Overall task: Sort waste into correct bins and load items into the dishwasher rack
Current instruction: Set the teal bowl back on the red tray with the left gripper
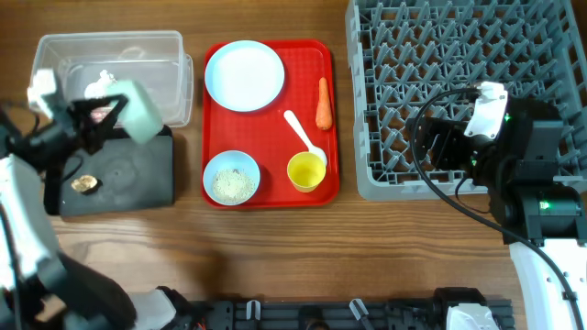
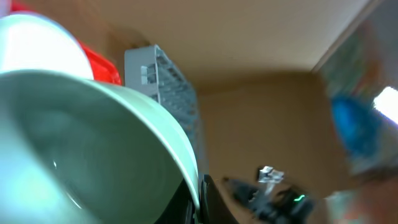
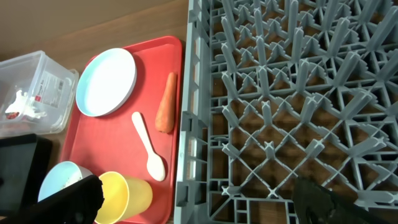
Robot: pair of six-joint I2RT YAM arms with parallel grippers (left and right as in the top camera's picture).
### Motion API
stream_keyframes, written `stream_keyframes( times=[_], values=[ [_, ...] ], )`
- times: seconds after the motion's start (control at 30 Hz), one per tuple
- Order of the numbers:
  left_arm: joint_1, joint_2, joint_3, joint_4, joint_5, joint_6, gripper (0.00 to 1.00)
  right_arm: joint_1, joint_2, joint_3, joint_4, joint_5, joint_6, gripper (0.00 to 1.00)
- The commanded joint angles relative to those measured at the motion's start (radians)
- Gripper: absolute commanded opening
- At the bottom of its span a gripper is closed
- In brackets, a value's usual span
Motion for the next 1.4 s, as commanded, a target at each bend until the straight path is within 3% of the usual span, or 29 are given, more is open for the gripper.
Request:
stream_keyframes(
  times=[0.0, 0.3, 0.5, 0.8, 1.03, 1.23, 1.37],
  values=[
    [-0.179, -0.1, 0.049, 0.098, -0.285, -0.141, 0.04, 0.004, 0.006, 0.019, 0.004, -0.016, 0.007, 1.0],
    [-0.787, -0.047, 0.048, 0.219, -1.197, -0.157, 0.04, 0.004, 0.006, 0.019, 0.003, -0.016, 0.007, 1.0],
    [-1.03, 0.132, 0.048, 0.219, -1.545, -0.146, 0.04, 0.004, 0.006, 0.019, 0.003, -0.016, 0.007, 0.99],
    [-1.104, 0.336, 0.048, 0.261, -1.572, -0.147, 0.04, 0.004, 0.006, 0.019, 0.004, -0.013, 0.007, 1.0],
    [-1.107, 0.352, 0.048, 0.258, -1.461, -0.15, 0.04, 0.004, 0.006, 0.019, 0.011, -0.013, 0.007, 1.0],
    [-1.106, 0.357, 0.046, 0.251, -1.456, -0.151, 0.04, 0.004, 0.006, 0.019, 0.008, -0.013, 0.006, 1.0],
    [-1.106, 0.364, 0.046, 0.239, -1.456, -0.15, 0.15, 0.004, 0.006, 0.019, 0.006, -0.013, 0.006, 1.0]
  ],
)
